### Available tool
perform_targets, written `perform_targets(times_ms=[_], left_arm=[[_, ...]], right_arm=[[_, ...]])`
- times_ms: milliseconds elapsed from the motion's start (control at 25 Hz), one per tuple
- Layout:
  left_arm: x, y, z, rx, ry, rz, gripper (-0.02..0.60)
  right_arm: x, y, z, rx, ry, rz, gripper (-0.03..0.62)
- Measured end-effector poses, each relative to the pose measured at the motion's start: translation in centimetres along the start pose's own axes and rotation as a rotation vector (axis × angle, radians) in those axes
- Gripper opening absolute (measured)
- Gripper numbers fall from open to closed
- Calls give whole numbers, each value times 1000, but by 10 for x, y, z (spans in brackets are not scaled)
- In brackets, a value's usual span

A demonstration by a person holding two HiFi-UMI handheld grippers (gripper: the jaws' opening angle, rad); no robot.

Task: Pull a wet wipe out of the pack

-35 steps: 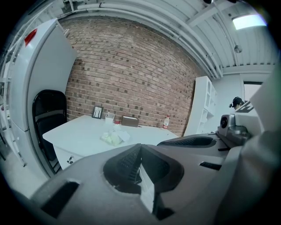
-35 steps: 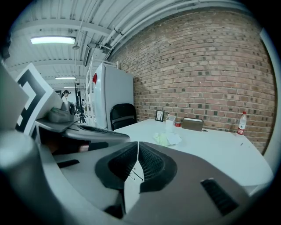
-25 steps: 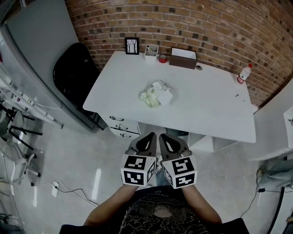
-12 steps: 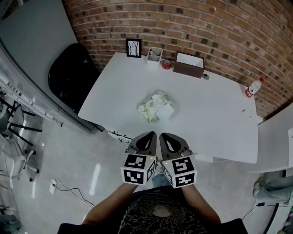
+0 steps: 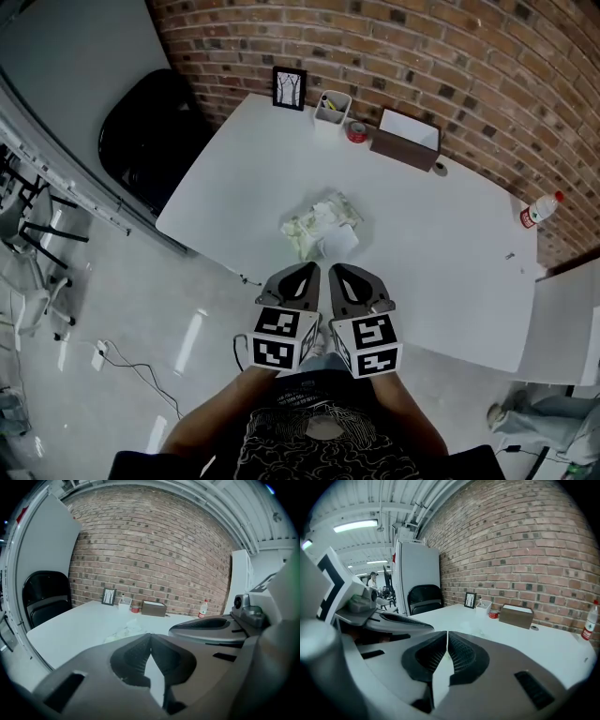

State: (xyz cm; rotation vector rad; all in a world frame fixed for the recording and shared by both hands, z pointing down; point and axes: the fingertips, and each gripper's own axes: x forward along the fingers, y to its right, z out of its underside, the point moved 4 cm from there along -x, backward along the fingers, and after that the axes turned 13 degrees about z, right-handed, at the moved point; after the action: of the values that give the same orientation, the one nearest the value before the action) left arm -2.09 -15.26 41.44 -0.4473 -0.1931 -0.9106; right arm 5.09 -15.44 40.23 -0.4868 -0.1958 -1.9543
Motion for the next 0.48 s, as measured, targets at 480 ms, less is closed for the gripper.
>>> perform_targets(times_ms=[480], left_arm=[[40,-16,0,-37,-4,-71,11]], right_arm=[[47,24,9,-19,-44,-60,20]])
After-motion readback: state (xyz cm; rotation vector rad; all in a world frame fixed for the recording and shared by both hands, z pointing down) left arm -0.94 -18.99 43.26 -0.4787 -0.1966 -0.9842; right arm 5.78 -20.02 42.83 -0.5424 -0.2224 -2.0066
